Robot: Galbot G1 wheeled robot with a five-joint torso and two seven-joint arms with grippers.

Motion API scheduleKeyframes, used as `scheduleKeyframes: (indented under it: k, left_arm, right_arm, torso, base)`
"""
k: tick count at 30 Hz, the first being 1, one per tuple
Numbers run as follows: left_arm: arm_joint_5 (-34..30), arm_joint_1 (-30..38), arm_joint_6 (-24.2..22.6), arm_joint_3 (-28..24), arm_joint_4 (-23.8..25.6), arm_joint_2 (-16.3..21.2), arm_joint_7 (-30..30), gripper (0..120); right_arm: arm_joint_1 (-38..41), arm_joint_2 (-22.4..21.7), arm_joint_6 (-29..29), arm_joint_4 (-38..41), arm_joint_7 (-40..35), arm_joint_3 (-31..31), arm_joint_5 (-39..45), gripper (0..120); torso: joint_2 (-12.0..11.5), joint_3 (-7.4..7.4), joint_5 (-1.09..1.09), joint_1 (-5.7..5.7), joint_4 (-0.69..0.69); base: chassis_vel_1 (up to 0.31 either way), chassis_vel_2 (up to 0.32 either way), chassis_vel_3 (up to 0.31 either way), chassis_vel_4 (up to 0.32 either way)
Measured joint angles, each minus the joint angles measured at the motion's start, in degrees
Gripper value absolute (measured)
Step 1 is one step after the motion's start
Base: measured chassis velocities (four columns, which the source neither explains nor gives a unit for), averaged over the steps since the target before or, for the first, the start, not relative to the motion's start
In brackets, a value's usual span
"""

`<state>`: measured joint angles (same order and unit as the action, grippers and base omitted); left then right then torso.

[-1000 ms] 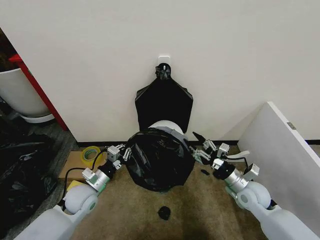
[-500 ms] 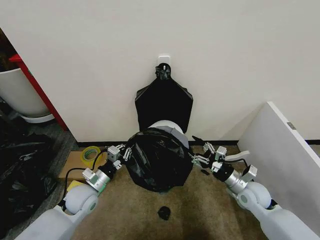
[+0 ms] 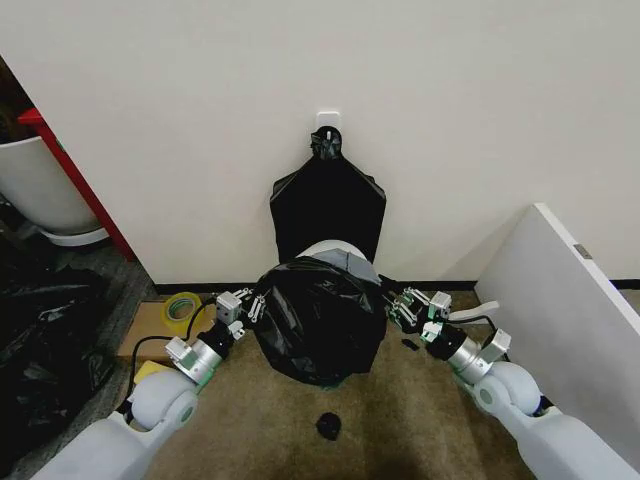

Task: Place the garbage bag over the trash bin.

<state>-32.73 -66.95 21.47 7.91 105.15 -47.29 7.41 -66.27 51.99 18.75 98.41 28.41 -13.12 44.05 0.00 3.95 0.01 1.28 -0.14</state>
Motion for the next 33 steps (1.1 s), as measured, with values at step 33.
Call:
scheduleKeyframes:
  k: [33]
  left_arm:
    - [-16.7,-1.1,-16.2,-1.4,7.0,-3.9,-17.4,1]
  right_arm:
    - [-1.3,3.3,6.0,5.3,-37.6,-0.4,-22.6,37]
  torso:
    - [0.0,0.00,0.01,0.00,-0.01]
  base:
    - [0.000,0.000,0.000,0.000]
